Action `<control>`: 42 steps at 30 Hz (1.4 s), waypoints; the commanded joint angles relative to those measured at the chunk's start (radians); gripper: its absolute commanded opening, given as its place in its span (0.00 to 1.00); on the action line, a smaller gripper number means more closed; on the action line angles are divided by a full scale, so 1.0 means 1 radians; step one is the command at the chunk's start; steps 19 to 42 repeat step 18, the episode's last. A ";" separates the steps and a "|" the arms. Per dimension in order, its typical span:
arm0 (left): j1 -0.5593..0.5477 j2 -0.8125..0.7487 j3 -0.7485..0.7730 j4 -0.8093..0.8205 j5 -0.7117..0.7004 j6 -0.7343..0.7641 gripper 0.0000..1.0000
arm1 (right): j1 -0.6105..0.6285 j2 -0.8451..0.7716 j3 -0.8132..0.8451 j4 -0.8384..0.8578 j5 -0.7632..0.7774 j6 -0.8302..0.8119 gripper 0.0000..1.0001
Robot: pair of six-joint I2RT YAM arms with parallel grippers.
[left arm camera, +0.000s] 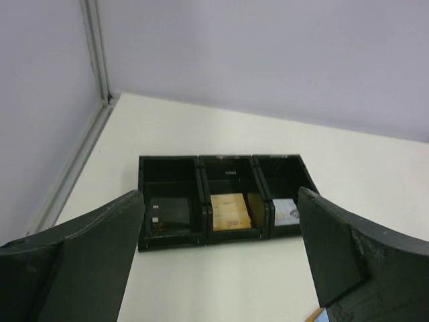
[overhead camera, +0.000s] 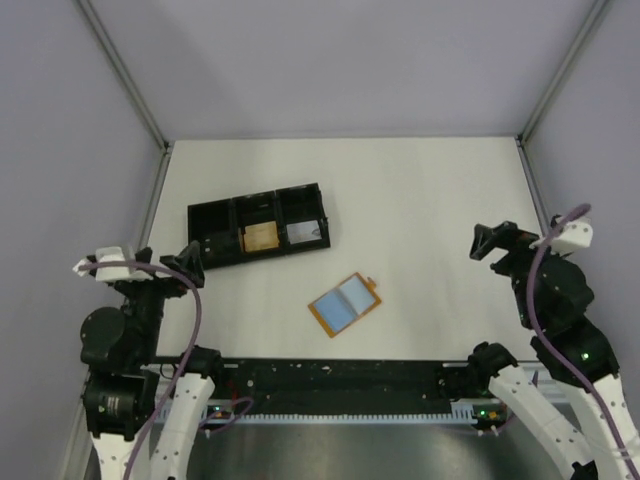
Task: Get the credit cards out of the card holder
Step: Reset both arms
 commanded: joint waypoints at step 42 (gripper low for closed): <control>-0.019 -0.071 0.154 -0.140 -0.244 0.028 1.00 | -0.006 -0.103 0.081 -0.067 0.132 -0.164 0.98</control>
